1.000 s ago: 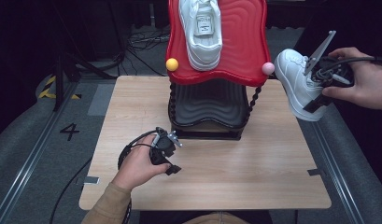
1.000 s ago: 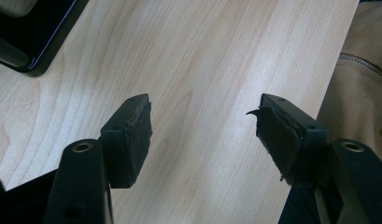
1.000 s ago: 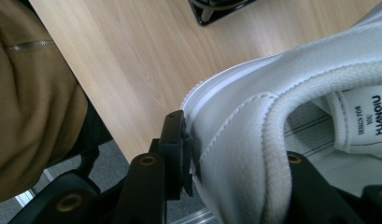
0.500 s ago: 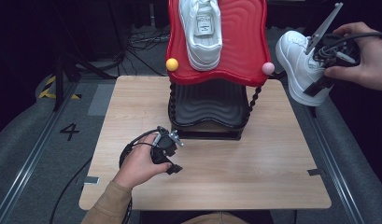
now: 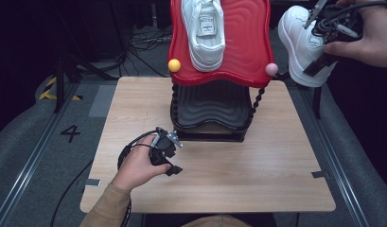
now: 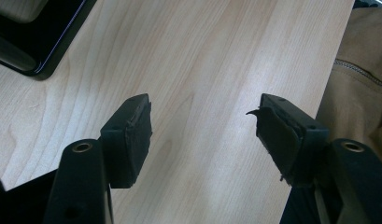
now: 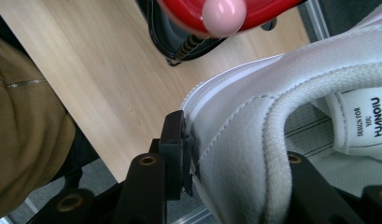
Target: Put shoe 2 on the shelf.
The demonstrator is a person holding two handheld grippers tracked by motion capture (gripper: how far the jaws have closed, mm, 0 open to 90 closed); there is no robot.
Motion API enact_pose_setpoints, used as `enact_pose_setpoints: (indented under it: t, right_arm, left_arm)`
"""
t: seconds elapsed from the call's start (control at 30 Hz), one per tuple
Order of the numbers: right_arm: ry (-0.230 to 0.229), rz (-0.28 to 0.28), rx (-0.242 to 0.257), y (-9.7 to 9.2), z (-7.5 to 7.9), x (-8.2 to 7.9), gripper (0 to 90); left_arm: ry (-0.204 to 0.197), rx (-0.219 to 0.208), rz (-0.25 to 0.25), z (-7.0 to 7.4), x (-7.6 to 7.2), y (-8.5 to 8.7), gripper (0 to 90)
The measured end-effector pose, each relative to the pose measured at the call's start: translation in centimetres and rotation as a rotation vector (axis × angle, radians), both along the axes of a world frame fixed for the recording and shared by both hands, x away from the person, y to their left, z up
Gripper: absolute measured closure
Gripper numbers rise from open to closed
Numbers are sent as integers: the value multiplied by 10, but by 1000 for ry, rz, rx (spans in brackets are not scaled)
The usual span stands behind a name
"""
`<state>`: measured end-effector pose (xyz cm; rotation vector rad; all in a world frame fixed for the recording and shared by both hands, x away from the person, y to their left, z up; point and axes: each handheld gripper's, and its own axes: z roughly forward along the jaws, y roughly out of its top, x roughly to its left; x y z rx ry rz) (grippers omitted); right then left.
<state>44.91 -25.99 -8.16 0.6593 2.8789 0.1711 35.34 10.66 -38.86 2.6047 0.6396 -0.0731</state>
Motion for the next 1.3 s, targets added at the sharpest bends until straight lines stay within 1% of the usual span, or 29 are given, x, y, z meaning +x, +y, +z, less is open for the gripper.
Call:
enact_pose_setpoints:
  t: [0.03, 0.1, 0.17, 0.2, 0.27, 0.43, 0.5, 0.53, 0.57, 0.6, 0.73, 0.77, 0.8, 0.87, 0.9, 0.97, 1.03, 1.17, 1.3]
  right_arm:
    - [-7, 1, -7, 2, 3, -1, 674]
    - [-24, 6, -4, 7, 9, -2, 674]
    - [-32, 12, -2, 11, 14, -3, 674]
    - [-36, 14, -9, 15, 18, -4, 674]
    - [-42, 19, -5, 20, 23, -5, 674]
    - [-68, 32, -9, 36, 30, -6, 673]
    - [-72, 39, -12, 43, 32, -6, 672]
    - [-72, 39, -12, 43, 32, -6, 672]
    - [-81, 48, -12, 51, 35, -7, 671]
    - [-81, 48, -12, 51, 35, -7, 671]
    - [-103, 68, -14, 64, 38, -6, 672]
    - [-112, 73, -18, 71, 39, -6, 672]
    - [-112, 73, -18, 71, 39, -6, 672]
    - [-118, 83, -24, 77, 39, -4, 672]
    - [-121, 90, -23, 80, 39, -4, 672]
    - [-124, 93, -24, 87, 38, -2, 671]
    - [-134, 96, -32, 93, 37, -2, 669]
    - [-156, 111, -47, 107, 35, 1, 669]
    - [-168, 114, -52, 117, 32, 5, 668]
  left_arm:
    - [1, 0, -1, 0, 0, 0, 364]
    - [4, -1, -2, -1, 0, 1, 364]
    - [3, 1, 4, 0, -1, 2, 364]
    - [-1, 0, 1, 1, -1, 2, 364]
    - [0, -7, -1, 2, -1, 3, 364]
    - [-10, -11, 0, 4, -2, 4, 364]
    - [-7, -14, -3, 4, -2, 4, 364]
    - [-7, -14, -3, 4, -2, 4, 364]
    - [-7, -15, -3, 4, -2, 4, 364]
    - [-6, -15, -2, 4, -2, 4, 364]
    - [2, -15, 0, 3, -2, 5, 363]
    - [2, -16, -1, 3, -2, 5, 363]
    - [2, -17, -2, 3, -2, 5, 363]
    - [7, -13, -3, 2, -2, 6, 363]
    - [5, -12, -3, 2, -2, 6, 363]
    - [-12, -15, -4, 3, -2, 5, 364]
    - [-20, -19, -10, 5, -2, 5, 364]
    - [-13, -21, -12, 4, -2, 5, 364]
    - [-9, -18, -11, 4, -1, 6, 363]
